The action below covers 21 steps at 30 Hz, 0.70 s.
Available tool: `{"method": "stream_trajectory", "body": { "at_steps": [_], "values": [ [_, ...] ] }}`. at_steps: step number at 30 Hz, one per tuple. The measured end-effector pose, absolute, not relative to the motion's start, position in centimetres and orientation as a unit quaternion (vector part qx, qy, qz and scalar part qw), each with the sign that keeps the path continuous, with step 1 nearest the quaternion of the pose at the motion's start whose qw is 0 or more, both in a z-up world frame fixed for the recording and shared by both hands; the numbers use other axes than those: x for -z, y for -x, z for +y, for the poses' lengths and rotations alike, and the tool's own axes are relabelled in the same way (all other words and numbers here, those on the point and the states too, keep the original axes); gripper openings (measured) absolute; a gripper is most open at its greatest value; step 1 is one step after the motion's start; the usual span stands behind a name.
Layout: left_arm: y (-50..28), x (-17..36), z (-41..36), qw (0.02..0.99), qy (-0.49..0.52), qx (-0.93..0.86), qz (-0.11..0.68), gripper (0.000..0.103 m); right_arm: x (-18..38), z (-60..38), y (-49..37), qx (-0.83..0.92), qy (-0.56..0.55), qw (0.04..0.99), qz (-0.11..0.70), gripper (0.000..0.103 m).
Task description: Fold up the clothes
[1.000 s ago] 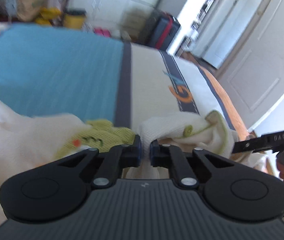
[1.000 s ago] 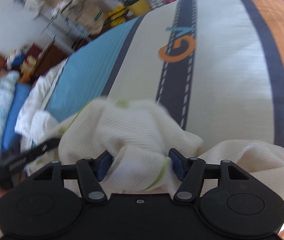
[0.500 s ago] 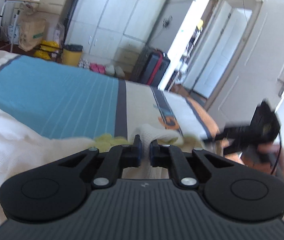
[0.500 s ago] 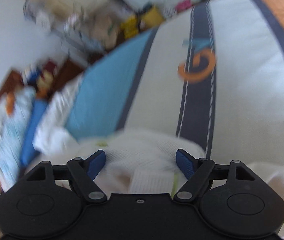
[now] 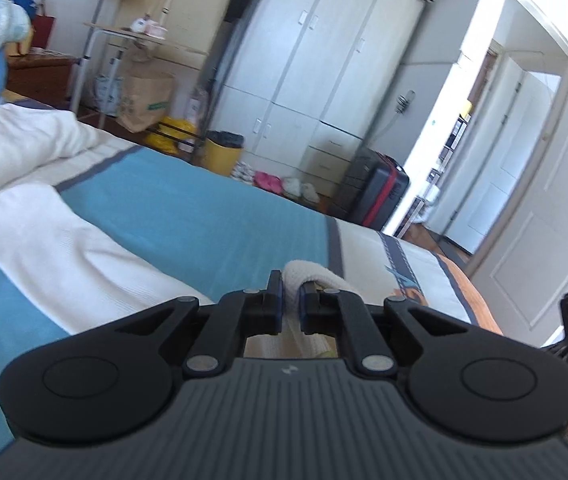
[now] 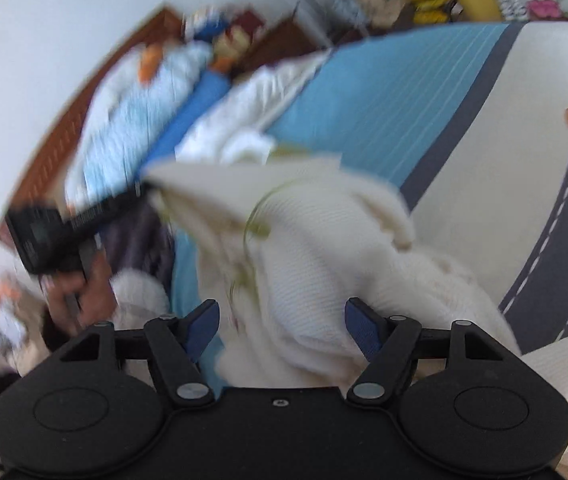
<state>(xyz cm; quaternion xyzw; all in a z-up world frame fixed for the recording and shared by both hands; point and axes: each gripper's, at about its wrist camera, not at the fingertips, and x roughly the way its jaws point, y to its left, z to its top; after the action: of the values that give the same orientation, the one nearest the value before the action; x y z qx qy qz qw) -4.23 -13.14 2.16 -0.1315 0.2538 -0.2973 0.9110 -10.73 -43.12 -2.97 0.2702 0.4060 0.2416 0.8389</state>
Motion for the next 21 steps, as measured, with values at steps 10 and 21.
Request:
{"method": "stream_trajectory", "body": {
  "at_steps": [10, 21],
  "values": [
    [4.7, -2.8, -13.4, 0.927, 0.105, 0.29, 0.214, 0.007, 4.3, -46.2, 10.0, -0.113, -0.273, 0.847, 0.443, 0.083],
    [4.3, -2.3, -12.9, 0.919, 0.106, 0.3, 0.232, 0.007, 1.5, -40.3, 11.1, -0.087, -0.09, 0.915, 0.384, 0.023]
  ]
}}
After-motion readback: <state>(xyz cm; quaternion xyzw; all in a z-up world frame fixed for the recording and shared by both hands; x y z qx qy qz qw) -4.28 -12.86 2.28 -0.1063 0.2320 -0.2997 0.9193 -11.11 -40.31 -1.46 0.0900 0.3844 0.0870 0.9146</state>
